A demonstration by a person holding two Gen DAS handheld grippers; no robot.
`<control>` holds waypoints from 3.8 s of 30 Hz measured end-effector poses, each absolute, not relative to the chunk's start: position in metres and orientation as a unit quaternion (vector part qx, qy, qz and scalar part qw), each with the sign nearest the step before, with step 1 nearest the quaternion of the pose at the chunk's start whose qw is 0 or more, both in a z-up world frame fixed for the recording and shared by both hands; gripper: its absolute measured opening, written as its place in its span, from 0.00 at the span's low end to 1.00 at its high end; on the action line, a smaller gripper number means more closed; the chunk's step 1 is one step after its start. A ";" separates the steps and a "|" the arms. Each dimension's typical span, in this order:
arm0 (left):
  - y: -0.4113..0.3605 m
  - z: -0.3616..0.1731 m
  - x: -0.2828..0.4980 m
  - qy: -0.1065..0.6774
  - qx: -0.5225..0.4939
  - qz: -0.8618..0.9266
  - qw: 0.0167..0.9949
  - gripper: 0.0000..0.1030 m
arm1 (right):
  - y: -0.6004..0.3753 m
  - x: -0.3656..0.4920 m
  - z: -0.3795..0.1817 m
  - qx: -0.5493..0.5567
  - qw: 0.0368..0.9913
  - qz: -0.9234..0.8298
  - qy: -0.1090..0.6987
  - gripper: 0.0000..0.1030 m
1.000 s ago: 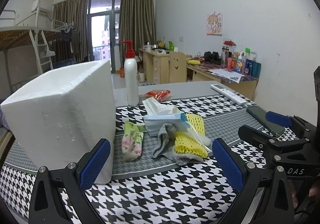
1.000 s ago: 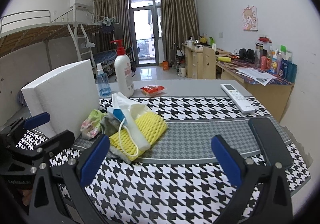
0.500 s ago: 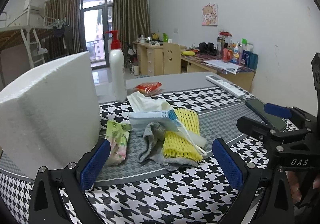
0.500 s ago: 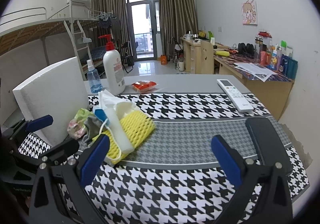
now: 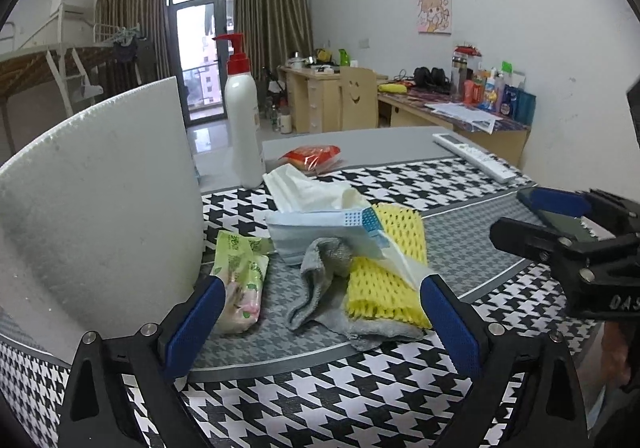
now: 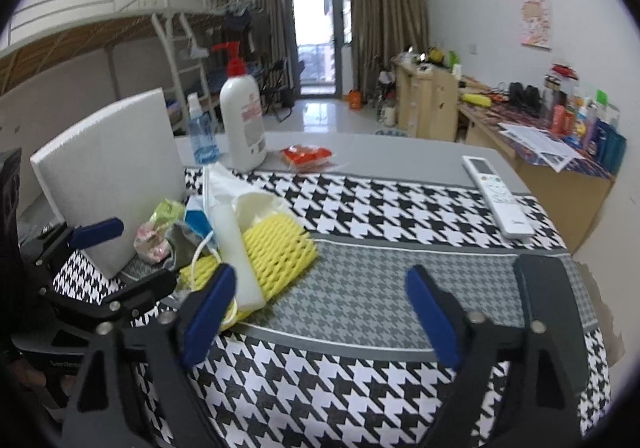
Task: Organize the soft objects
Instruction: 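Move the left tool toward the grey sock while the right tool approaches the yellow sponge, then close the left gripper on the grey sock, then lift the grey sock with the left gripper up off the pile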
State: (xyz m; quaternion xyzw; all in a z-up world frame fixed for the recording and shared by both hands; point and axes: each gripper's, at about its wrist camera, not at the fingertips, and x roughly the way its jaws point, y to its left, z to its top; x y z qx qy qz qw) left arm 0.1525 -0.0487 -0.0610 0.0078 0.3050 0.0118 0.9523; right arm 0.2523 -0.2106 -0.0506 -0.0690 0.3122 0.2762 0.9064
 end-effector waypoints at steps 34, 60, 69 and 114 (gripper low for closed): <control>-0.046 -0.068 0.177 0.341 0.009 -0.007 0.940 0.53 | -0.157 0.277 -0.075 -0.132 0.815 0.405 0.392 0.32; -0.042 -0.079 0.194 0.364 -0.030 -0.053 0.929 0.08 | -0.151 0.287 -0.072 -0.131 0.810 0.407 0.401 0.28; -0.040 -0.080 0.191 0.368 -0.039 -0.068 0.927 0.08 | -0.139 0.292 -0.080 -0.144 0.804 0.401 0.415 0.28; -0.041 -0.012 0.142 0.284 -0.015 -0.063 0.957 0.07 | -0.230 0.240 -0.018 0.004 0.853 0.383 0.356 0.16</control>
